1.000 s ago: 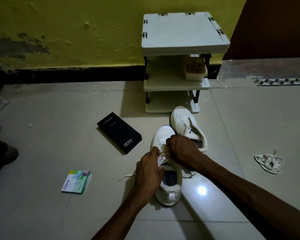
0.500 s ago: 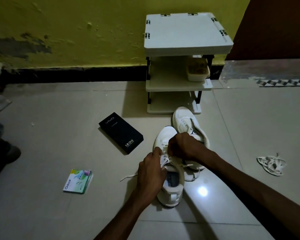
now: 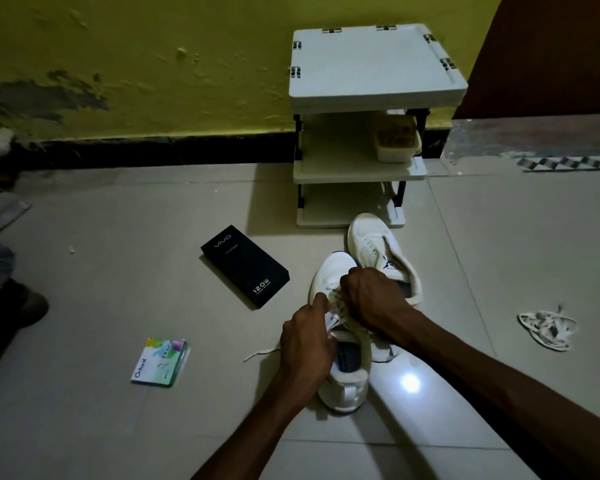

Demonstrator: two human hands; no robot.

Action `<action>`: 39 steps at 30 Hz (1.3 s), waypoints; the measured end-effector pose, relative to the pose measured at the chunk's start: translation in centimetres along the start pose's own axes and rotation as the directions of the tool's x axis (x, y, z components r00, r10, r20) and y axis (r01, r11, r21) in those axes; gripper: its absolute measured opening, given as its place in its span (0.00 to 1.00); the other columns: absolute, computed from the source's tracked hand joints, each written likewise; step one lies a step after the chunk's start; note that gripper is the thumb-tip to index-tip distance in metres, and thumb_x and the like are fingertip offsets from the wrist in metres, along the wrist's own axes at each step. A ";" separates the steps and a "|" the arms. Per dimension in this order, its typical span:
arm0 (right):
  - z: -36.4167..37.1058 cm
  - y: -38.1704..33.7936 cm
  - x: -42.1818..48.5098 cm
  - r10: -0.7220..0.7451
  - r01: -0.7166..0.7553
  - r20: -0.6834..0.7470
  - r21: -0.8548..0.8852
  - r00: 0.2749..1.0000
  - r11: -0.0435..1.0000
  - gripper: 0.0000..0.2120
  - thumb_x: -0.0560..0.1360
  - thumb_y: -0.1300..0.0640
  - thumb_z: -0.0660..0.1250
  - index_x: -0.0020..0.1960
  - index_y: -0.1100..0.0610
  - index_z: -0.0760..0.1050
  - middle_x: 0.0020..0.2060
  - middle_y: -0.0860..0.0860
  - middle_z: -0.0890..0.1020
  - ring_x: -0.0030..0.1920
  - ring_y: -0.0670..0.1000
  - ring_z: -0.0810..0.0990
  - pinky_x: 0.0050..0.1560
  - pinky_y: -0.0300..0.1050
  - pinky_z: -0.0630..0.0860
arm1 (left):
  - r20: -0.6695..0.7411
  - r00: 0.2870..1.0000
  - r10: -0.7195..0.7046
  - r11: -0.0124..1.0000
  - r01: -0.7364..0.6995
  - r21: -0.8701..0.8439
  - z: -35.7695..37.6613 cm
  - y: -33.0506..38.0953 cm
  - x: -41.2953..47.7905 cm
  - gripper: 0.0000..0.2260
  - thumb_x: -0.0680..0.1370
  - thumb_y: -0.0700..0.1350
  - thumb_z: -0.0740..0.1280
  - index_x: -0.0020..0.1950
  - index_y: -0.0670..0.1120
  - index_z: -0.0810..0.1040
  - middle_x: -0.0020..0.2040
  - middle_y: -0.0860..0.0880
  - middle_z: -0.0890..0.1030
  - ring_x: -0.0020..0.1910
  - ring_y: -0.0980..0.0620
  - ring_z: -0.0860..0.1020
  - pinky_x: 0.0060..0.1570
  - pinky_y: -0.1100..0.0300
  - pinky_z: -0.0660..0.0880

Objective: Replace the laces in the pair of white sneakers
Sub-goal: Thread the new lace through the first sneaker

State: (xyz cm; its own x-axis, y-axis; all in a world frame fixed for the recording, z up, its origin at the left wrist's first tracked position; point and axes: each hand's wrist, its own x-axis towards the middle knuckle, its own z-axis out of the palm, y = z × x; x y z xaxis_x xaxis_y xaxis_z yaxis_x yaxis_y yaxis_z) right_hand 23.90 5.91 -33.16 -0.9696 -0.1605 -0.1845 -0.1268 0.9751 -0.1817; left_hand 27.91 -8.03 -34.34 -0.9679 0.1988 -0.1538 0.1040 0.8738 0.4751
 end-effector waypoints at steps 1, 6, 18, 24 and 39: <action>-0.2 0.1 0.0 0.004 -0.005 0.019 0.022 1.000 1.000 0.05 0.76 0.62 0.61 0.45 0.60 0.75 0.44 0.56 0.76 0.47 0.58 0.78 0.38 0.46 0.68 | -0.004 1.000 -0.001 1.000 0.001 -0.004 0.0 -0.1 -0.1 0.20 0.75 0.44 0.72 0.63 0.51 0.69 0.58 0.48 0.79 0.55 0.47 0.79 0.54 0.57 0.74; -1.8 1.5 -0.2 0.025 -0.040 0.095 0.157 0.995 0.987 0.06 0.67 0.69 0.65 0.43 0.66 0.78 0.42 0.62 0.81 0.43 0.61 0.81 0.39 0.48 0.76 | -0.032 0.999 0.003 1.000 -0.004 -0.022 -0.1 -0.6 -0.5 0.16 0.76 0.46 0.69 0.61 0.50 0.69 0.57 0.50 0.78 0.55 0.49 0.77 0.52 0.61 0.70; -1.1 2.0 -0.2 0.075 -0.088 0.070 0.212 0.995 0.973 0.09 0.71 0.63 0.64 0.44 0.60 0.83 0.41 0.58 0.84 0.42 0.57 0.83 0.44 0.54 0.81 | -0.010 1.000 -0.009 0.999 0.008 -0.035 0.0 -0.5 -0.2 0.15 0.75 0.48 0.70 0.58 0.50 0.69 0.55 0.50 0.78 0.53 0.49 0.77 0.51 0.59 0.71; -1.1 1.5 -1.0 0.065 -0.068 0.019 0.262 0.998 0.963 0.07 0.71 0.60 0.65 0.42 0.55 0.82 0.36 0.54 0.83 0.36 0.55 0.82 0.38 0.50 0.81 | -0.022 1.000 -0.017 0.997 0.015 -0.079 0.2 -0.8 -0.4 0.16 0.74 0.48 0.71 0.59 0.51 0.70 0.54 0.51 0.78 0.52 0.50 0.77 0.50 0.59 0.70; -1.4 -1.7 0.2 0.001 -0.012 0.304 0.034 0.953 0.999 0.13 0.76 0.54 0.65 0.37 0.55 0.64 0.54 0.59 0.78 0.55 0.60 0.78 0.42 0.43 0.66 | 0.008 0.996 -0.092 0.994 0.093 -0.056 0.1 0.0 -0.1 0.18 0.75 0.40 0.70 0.63 0.48 0.71 0.59 0.48 0.78 0.57 0.48 0.78 0.54 0.60 0.73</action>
State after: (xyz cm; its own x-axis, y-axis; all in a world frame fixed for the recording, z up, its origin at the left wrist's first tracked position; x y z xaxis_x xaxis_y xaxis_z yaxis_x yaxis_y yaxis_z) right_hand 23.61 4.46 -31.53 -0.8606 -0.1979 -0.4693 -0.1074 0.9712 -0.2126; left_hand 27.98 -7.99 -34.37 -0.9715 0.1209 -0.2040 0.0010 0.8622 0.5065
